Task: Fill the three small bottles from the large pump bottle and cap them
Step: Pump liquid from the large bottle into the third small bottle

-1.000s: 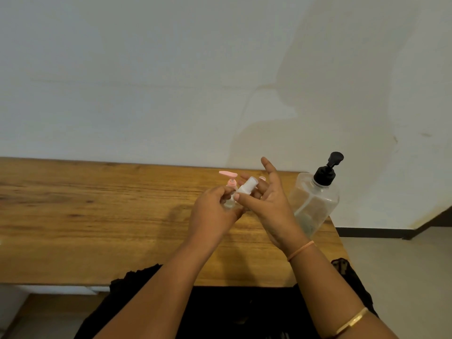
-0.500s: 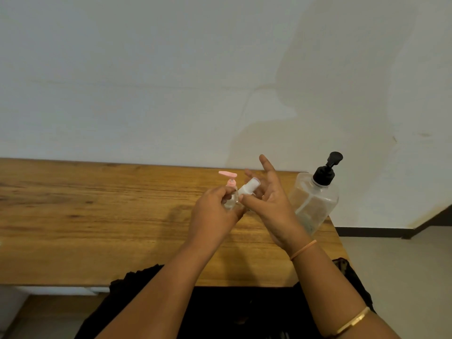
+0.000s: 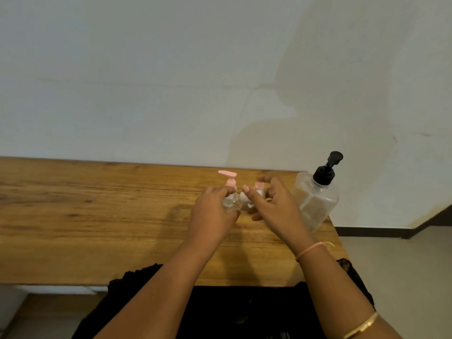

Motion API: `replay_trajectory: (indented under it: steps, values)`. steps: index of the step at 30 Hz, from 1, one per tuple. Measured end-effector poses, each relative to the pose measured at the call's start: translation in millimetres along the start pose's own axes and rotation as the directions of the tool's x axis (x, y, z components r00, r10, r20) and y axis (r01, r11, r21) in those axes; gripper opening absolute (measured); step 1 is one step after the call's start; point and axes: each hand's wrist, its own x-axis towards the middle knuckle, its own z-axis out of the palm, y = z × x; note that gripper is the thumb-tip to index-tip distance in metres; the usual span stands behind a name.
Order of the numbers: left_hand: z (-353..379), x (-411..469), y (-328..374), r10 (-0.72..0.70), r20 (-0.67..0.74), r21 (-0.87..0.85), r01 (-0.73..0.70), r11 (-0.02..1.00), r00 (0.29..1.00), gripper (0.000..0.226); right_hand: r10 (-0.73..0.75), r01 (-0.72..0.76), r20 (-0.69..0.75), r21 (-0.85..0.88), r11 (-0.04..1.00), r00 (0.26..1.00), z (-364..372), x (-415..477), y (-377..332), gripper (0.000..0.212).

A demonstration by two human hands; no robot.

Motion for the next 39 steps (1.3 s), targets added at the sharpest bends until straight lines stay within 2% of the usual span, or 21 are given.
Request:
replay_trajectory:
  steps: [2, 3, 4, 7, 8, 11, 16, 19, 26, 28, 30, 33, 36, 39]
  values:
    - [1, 0, 0, 0.003, 0.005, 0.000, -0.003, 1.000, 1.000, 0.043, -0.025, 0.026, 0.013, -0.063, 0.998, 1.000, 0, -1, 1, 0.025]
    - [1, 0, 0, 0.003, 0.004, -0.002, -0.003, 1.000, 1.000, 0.043, -0.066, 0.069, 0.029, -0.114, 0.991, 0.997, -1, -1, 1, 0.014]
    - [1, 1, 0, 0.004, 0.003, -0.003, -0.004, 1.000, 1.000, 0.044, -0.098, 0.106, 0.059, -0.144, 0.984, 0.993, -3, -1, 1, 0.012]
    - [0, 1, 0, 0.017, 0.011, 0.013, -0.017, 1.000, 1.000, 0.045, -0.100, 0.118, 0.121, -0.154, 0.981, 0.988, -4, -3, 2, 0.034]
    - [1, 1, 1, 0.021, 0.014, 0.017, -0.021, 1.000, 1.000, 0.044, -0.095, 0.111, 0.106, -0.154, 0.982, 0.990, -3, -3, 1, 0.033]
    - [4, 1, 3, 0.025, 0.023, 0.031, -0.025, 0.999, 0.999, 0.044, -0.137, 0.139, 0.021, -0.157, 0.978, 0.990, -4, -3, 2, 0.010]
    - [5, 7, 3, -0.012, -0.016, -0.044, 0.011, 0.999, 1.000, 0.037, -0.120, 0.122, -0.098, 0.009, 0.992, 0.988, -18, -6, 1, 0.010]
    - [6, 10, 1, -0.047, -0.037, -0.073, 0.044, 0.996, 0.998, 0.038, -0.142, 0.156, -0.181, 0.062, 0.986, 0.973, -25, -10, 1, 0.019]
    - [7, 18, -10, -0.168, -0.045, -0.059, 0.165, 0.985, 0.985, 0.040, -0.178, 0.221, -0.428, 0.051, 0.974, 0.886, -39, -22, 5, 0.015]
    - [6, 18, -12, -0.200, -0.065, -0.070, 0.196, 0.978, 0.978, 0.037, -0.170, 0.198, -0.453, 0.014, 0.980, 0.875, -42, -25, 6, 0.015]
    - [6, 18, -13, -0.221, -0.087, -0.095, 0.212, 0.973, 0.971, 0.038, -0.136, 0.105, -0.382, -0.101, 0.989, 0.914, -40, -26, 11, 0.014]
    - [7, 16, -13, -0.214, -0.097, -0.119, 0.202, 0.972, 0.972, 0.041, -0.056, -0.017, -0.216, -0.322, 0.946, 0.975, -29, -26, 28, 0.010]
    - [9, 16, -10, -0.198, -0.100, -0.135, 0.184, 0.974, 0.975, 0.043, 0.001, -0.064, -0.126, -0.496, 0.866, 0.992, -15, -24, 45, 0.011]
    - [10, 15, -11, -0.191, -0.094, -0.157, 0.175, 0.972, 0.977, 0.043, 0.060, -0.086, -0.063, -0.577, 0.813, 0.996, -3, -21, 60, 0.013]
